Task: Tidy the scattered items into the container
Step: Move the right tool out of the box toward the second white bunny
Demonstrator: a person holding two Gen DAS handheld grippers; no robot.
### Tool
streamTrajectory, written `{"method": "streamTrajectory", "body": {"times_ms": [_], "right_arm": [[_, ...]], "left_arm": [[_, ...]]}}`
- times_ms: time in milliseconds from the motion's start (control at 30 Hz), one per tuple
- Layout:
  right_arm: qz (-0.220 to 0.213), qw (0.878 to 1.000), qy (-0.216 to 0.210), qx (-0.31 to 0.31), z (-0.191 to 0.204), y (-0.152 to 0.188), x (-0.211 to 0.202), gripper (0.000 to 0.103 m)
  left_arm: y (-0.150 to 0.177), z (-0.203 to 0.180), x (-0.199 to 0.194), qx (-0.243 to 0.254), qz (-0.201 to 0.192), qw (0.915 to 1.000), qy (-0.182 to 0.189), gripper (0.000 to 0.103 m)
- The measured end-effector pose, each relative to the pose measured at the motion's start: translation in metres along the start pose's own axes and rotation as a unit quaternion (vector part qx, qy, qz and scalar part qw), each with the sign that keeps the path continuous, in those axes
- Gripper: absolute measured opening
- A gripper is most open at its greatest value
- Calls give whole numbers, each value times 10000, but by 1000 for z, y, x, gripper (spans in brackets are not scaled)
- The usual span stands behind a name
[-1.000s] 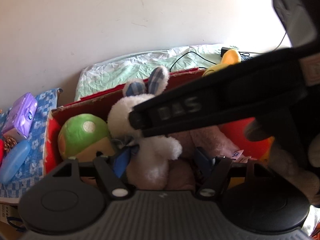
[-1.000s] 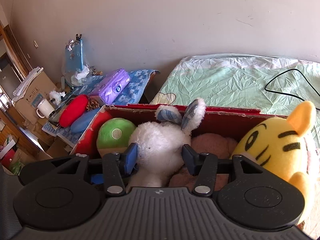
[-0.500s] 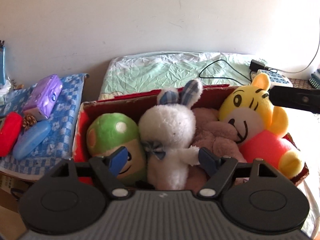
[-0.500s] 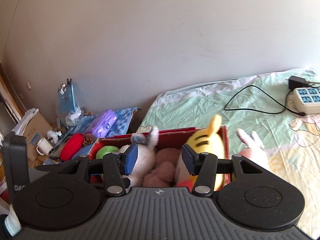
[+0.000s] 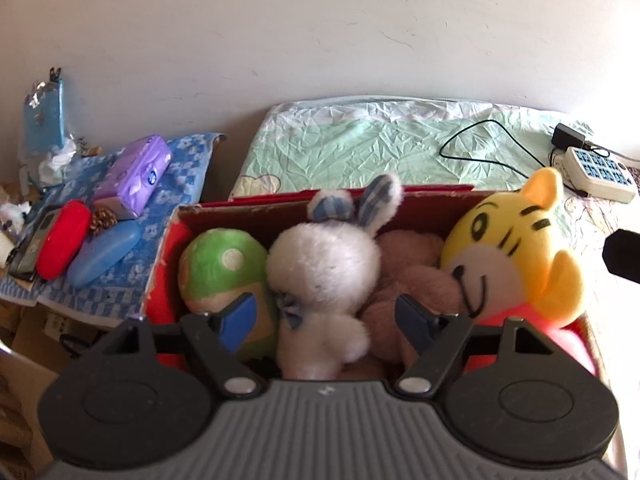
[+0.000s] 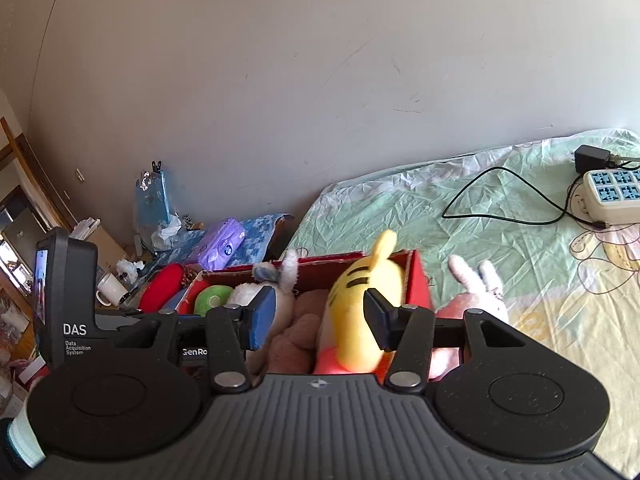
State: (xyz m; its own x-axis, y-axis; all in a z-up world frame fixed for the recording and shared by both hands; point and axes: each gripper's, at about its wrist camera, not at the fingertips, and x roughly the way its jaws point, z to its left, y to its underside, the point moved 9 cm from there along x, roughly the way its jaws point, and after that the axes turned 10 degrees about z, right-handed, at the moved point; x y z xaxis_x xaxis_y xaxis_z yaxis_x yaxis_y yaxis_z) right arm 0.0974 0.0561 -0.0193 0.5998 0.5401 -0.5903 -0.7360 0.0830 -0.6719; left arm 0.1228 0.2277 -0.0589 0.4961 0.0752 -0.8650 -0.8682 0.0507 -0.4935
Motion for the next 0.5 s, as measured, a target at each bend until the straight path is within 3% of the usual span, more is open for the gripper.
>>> {"method": "streamTrajectory", "body": {"times_ms": [267,500], "right_arm": [[176,9995,-259,17,-24,-1,-16,53],[617,9941,-886,91,-24,12,-9,49]], "left_arm": [[8,-13,0,-284,210,9988,-340,76],[21,-13,3,-638,453,9954,-557,76]]}}
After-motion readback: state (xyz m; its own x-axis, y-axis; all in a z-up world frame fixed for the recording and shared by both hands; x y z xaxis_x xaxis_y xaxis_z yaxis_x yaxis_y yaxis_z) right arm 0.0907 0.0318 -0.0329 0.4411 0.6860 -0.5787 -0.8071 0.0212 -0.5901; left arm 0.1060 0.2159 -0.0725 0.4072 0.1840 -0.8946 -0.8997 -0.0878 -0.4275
